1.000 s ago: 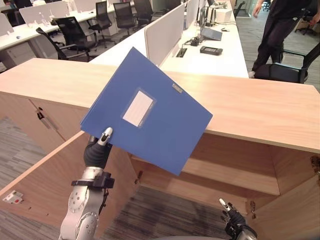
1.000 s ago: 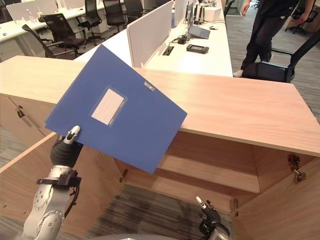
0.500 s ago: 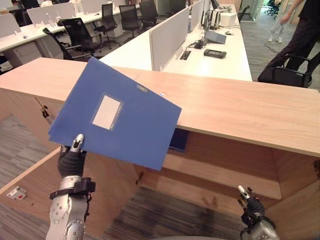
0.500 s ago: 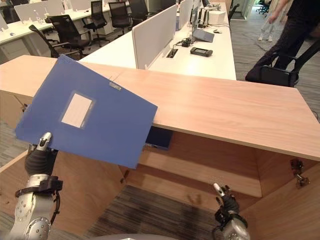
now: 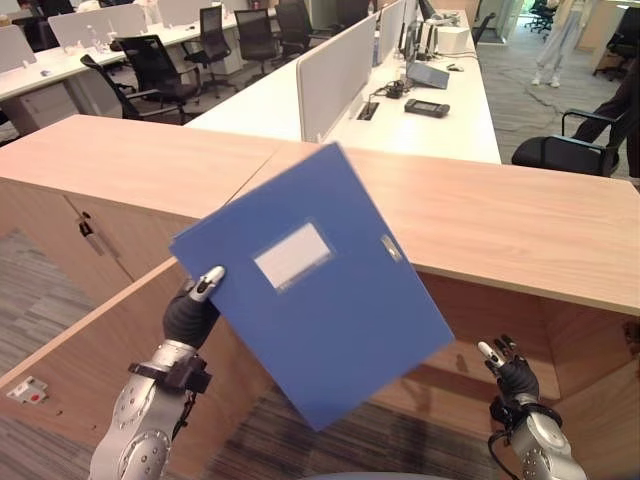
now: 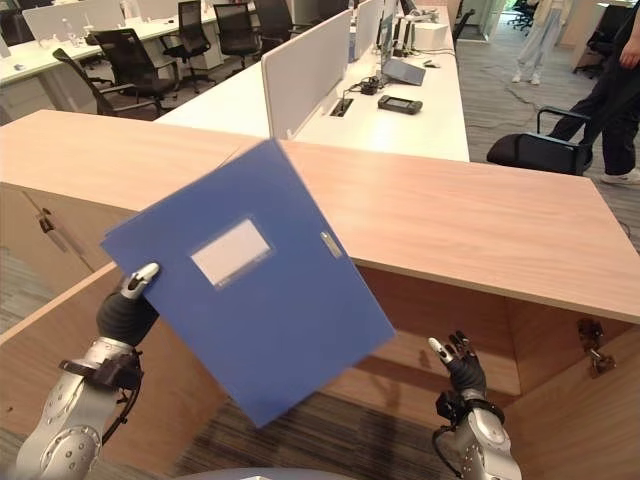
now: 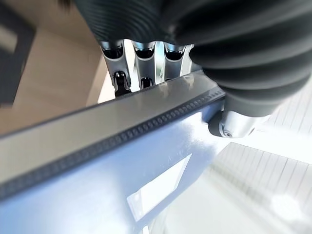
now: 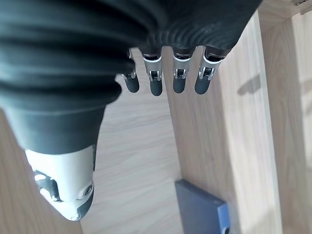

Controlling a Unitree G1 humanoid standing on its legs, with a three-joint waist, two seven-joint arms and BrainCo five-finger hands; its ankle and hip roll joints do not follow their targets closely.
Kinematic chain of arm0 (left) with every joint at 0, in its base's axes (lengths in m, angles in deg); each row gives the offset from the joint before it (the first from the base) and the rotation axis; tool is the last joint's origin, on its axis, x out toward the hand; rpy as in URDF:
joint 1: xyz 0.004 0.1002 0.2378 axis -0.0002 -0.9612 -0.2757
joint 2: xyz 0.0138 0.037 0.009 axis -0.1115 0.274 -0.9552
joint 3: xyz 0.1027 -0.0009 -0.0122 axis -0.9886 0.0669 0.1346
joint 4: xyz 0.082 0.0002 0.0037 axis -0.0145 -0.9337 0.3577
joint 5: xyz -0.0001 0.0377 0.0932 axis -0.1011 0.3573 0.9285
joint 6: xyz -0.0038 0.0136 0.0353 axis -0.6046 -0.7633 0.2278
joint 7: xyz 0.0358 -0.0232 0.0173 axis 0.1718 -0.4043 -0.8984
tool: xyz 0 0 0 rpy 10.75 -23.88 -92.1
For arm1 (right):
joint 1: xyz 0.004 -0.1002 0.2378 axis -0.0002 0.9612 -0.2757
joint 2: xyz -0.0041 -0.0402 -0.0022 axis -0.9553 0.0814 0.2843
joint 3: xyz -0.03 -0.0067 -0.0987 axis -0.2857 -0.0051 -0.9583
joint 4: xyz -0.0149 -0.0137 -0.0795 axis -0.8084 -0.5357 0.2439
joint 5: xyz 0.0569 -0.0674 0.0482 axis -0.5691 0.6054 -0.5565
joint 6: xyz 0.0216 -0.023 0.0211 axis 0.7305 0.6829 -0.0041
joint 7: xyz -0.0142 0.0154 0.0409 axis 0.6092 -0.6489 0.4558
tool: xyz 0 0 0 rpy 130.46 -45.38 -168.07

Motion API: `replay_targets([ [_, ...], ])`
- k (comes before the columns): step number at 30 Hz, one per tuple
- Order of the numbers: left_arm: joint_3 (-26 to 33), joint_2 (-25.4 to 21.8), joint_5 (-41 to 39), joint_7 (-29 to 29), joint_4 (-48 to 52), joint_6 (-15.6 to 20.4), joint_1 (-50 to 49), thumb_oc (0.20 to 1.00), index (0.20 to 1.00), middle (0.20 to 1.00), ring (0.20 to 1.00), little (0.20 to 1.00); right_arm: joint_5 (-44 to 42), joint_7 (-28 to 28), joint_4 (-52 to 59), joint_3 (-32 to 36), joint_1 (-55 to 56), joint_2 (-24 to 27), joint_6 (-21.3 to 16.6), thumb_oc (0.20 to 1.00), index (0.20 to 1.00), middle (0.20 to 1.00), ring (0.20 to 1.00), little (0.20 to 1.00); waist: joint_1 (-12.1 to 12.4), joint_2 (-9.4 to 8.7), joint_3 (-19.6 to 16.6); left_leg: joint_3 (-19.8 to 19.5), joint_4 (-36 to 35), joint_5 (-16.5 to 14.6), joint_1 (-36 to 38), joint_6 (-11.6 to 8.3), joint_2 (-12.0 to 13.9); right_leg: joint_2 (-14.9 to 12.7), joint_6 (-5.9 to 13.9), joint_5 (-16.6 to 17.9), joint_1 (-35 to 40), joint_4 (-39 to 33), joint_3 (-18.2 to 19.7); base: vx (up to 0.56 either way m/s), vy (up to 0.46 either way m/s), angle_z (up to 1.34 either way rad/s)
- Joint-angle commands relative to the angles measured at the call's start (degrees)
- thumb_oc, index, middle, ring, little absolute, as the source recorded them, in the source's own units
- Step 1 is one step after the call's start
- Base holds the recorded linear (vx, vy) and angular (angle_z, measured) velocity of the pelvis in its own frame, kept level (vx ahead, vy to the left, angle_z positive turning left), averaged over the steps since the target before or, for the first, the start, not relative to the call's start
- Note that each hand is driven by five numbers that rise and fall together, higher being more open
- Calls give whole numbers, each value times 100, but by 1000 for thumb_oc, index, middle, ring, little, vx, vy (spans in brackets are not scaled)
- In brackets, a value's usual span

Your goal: Put the empty folder in the office cabinet

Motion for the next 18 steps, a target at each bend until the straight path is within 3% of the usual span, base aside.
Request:
replay_targets([
  [1, -24, -578, -670, 649, 587, 55, 454, 200, 200, 200, 200, 200, 86, -270, -115, -133, -634, 144, -299, 1000, 1000, 1000, 1000, 1000, -43, -185, 58, -266, 11, -393, 110, 166, -220, 336, -51, -273, 238, 44, 88, 6, -2, -7],
  [6, -86, -1562, -480, 958, 600, -58, 194, 200, 200, 200, 200, 200, 87, -440, -199, -290, -579, 184, -293, 1000, 1000, 1000, 1000, 1000, -39, -181, 38, -257, 11, -377, 130, 155, -221, 343, -29, -257, 245, 44, 122, 6, -3, -8],
  [9, 119, -1769, 150, 876, 392, 32, -8, 200, 200, 200, 200, 200, 74, -537, -156, -265, -503, 261, -248, 1000, 1000, 1000, 1000, 1000, -26, -177, 40, -265, 11, -375, 129, 155, -221, 344, -27, -260, 242, 44, 121, 0, 0, 0],
  [11, 199, -1812, 419, 841, 348, 84, -55, 200, 200, 200, 200, 200, 81, -566, -138, -243, -474, 290, -243, 1000, 1000, 1000, 1000, 1000, -24, -179, 37, -271, 11, -377, 127, 152, -221, 343, -25, -260, 240, 44, 120, 0, 0, 0],
  [13, 658, -1820, 1472, 707, 52, 236, -327, 200, 200, 200, 200, 200, 215, -749, 192, -122, -288, 489, -115, 1000, 1000, 1000, 1000, 1000, -15, -186, 39, -278, 11, -378, 110, 145, -219, 340, -21, -273, 217, 44, 121, 0, 0, 0],
  [18, 1273, -1626, 2402, 544, -202, 352, -578, 200, 200, 200, 200, 200, 334, -884, 451, 199, -104, 724, 16, 1000, 1000, 1000, 1000, 1000, -25, -194, 35, -271, 11, -394, 109, 139, -218, 341, -19, -297, 206, 44, 129, 0, 0, 0],
])
